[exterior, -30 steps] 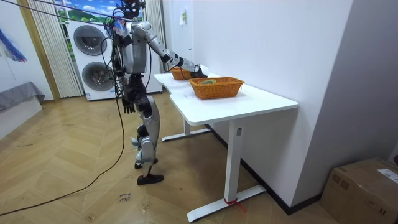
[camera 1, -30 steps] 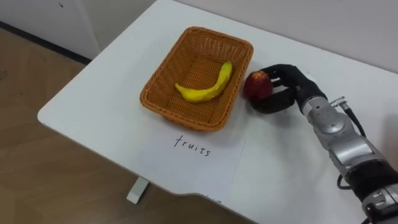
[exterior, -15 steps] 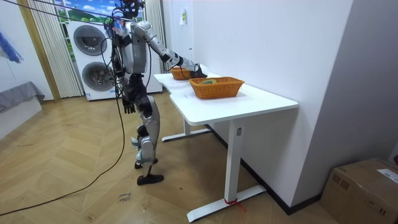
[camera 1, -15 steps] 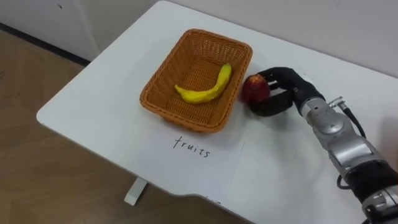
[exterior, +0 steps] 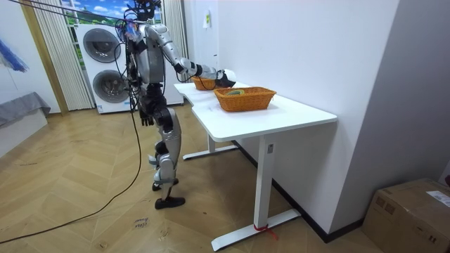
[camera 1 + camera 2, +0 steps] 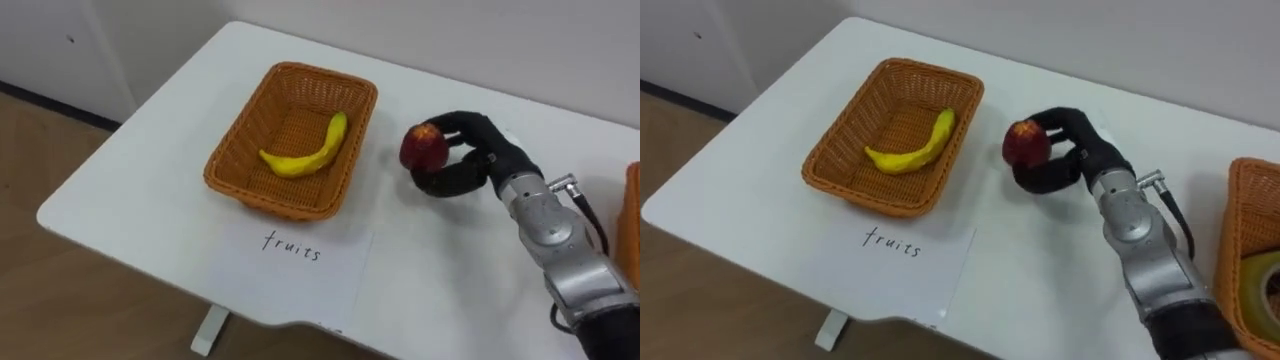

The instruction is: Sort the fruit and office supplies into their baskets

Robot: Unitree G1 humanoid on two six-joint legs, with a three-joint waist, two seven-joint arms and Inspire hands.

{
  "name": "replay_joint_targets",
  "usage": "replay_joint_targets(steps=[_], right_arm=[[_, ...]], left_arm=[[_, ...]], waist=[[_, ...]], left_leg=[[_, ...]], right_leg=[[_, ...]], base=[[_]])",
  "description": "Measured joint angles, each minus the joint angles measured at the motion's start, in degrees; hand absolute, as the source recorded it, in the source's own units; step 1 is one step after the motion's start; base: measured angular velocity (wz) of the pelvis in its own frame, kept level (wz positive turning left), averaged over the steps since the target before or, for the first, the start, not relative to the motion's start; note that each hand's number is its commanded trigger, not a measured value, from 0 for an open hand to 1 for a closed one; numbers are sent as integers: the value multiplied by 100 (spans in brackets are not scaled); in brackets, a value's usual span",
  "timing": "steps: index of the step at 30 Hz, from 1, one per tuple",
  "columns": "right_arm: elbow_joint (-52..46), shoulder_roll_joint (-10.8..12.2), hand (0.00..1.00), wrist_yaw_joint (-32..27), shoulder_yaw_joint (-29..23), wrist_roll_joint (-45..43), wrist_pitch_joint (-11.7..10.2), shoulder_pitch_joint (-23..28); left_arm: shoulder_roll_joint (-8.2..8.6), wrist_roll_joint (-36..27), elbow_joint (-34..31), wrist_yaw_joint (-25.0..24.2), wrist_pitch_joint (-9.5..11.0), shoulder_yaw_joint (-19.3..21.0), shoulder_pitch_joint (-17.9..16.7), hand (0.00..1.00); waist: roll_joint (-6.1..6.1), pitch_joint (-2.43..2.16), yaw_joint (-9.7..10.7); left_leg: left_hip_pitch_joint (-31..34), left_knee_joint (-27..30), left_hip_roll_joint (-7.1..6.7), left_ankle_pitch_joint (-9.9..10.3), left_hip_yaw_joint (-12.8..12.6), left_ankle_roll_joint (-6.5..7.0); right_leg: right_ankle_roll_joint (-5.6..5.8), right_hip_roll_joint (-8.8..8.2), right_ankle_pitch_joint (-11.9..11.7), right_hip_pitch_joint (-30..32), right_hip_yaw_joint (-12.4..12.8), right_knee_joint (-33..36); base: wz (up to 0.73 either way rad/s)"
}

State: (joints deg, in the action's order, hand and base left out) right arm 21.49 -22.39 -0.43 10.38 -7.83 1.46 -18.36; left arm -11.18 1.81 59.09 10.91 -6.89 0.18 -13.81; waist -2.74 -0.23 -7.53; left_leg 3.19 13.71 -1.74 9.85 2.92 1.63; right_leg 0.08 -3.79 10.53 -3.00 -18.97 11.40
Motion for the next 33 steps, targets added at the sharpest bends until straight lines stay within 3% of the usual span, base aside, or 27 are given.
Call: replay_joint_targets(steps=[7, 16, 18, 28, 33], right_arm=[[-530, -2, 100, 44, -345, -183, 32, 107], [-1253, -9, 100, 43, -541, -378, 206, 102], [-1377, -5, 100, 43, -539, -377, 213, 102], [-1812, 1, 100, 171, -268, -654, 445, -10], [-1812, 1, 100, 349, -82, -646, 502, -158]], left_arm=[[58, 10, 54, 18, 41, 210, -35, 0], [61, 11, 160, 2, 53, 490, -115, 0], [59, 31, 161, -15, 73, 529, -100, 0], [49, 65, 150, -40, 56, 525, -73, 0], [32, 118, 156, -54, 54, 517, -62, 0]], waist=[[-20, -12, 79], [-221, 26, 93], [-261, 49, 69], [-332, 32, -171], [-378, 58, -343]], left_leg=[[-467, -202, -17, 0, 0, 0], [-537, -224, -20, 2, -34, 1], [-541, -227, -22, 3, -34, 1], [-546, -207, -17, 28, -38, 5], [-542, -203, -35, 27, -28, 4]], right_leg=[[39, 5, 28, -445, 18, -175], [46, 7, 34, -499, -2, -175], [46, 10, 34, -503, 0, -172], [46, 20, 32, -522, -3, -142], [46, 20, 32, -522, -11, -143]], base=[[0], [0], [0], [0], [1]])
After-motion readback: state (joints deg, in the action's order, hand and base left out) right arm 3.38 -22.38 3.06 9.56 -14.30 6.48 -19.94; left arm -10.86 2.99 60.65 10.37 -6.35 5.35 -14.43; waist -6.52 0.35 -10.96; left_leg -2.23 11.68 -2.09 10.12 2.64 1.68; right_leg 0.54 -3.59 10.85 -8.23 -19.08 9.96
